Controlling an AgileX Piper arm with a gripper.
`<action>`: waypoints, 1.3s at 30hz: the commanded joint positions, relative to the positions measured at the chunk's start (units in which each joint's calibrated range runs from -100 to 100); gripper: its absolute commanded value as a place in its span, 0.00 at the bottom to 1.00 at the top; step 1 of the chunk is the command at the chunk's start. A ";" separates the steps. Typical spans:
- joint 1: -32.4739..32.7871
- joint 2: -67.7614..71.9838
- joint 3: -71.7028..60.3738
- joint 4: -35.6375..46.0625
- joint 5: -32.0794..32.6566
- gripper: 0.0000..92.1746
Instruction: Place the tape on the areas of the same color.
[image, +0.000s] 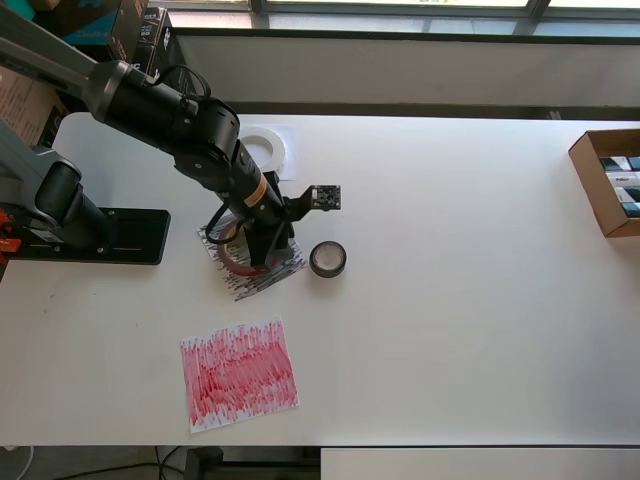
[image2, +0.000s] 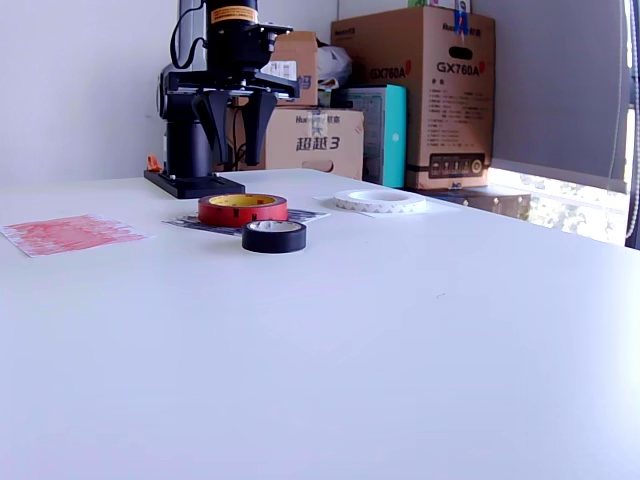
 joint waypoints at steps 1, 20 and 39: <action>-2.38 -3.57 6.94 -4.63 -5.22 0.47; -5.61 -3.11 13.21 -6.75 -11.69 0.47; -3.95 -3.11 14.02 -6.75 -11.69 0.48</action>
